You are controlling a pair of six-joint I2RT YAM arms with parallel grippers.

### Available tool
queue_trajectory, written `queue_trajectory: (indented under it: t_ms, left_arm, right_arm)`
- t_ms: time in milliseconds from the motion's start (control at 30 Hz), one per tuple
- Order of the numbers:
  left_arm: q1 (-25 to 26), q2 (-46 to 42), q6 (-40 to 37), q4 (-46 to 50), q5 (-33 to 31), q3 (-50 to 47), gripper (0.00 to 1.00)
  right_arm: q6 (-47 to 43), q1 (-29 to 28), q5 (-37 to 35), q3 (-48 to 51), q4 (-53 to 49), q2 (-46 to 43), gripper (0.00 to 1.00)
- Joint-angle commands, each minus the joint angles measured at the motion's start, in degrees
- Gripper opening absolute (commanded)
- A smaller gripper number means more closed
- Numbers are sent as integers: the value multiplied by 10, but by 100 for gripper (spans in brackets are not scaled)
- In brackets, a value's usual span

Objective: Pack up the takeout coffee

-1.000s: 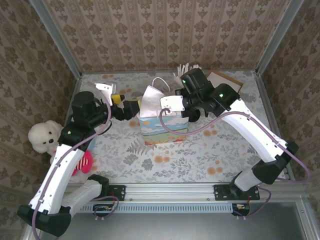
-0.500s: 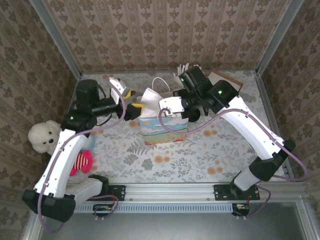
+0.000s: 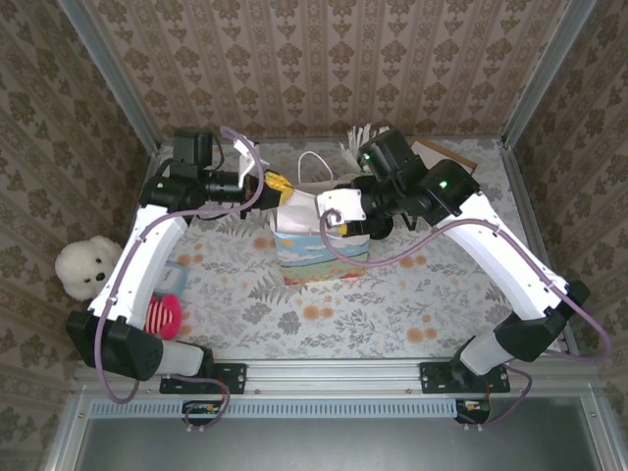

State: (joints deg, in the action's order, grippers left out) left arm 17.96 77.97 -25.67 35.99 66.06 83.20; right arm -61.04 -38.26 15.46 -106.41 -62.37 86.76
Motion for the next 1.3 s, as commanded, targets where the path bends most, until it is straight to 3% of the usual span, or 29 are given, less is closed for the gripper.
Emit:
queue_trajectory:
  t_ms: [0, 33, 100, 233, 533, 700, 800, 900, 1033, 1267]
  left_arm:
    - [1, -9, -5, 2, 51, 5, 0]
    - [0, -13, -10, 4, 51, -2, 0]
    - [1, -21, -13, 0, 51, -10, 0]
    - [5, -28, -6, 5, 55, -7, 0]
    - [12, -46, -11, 12, 45, -27, 0]
    - [12, -41, -13, 9, 44, -25, 0]
    - [12, -40, -26, 24, 49, -21, 0]
    - [11, -41, -32, 32, 30, -22, 0]
    - [12, -38, -35, 36, 15, -21, 0]
    - [14, -34, -49, 37, 28, -17, 0]
  right_arm:
    - [133, 53, 148, -50, 7, -20, 69]
    - [168, 65, 176, -47, 20, -23, 76]
    - [203, 78, 209, -28, 44, -31, 79]
    - [212, 80, 173, 15, 73, -31, 81]
    - [209, 81, 156, -33, 21, 41, 75]
    - [147, 85, 206, -120, -103, 109, 59]
    - [146, 90, 207, -139, -115, 124, 63]
    - [180, 121, 263, -155, -86, 111, 70]
    - [198, 133, 258, -152, -44, 86, 75]
    - [183, 132, 243, -152, -47, 112, 70]
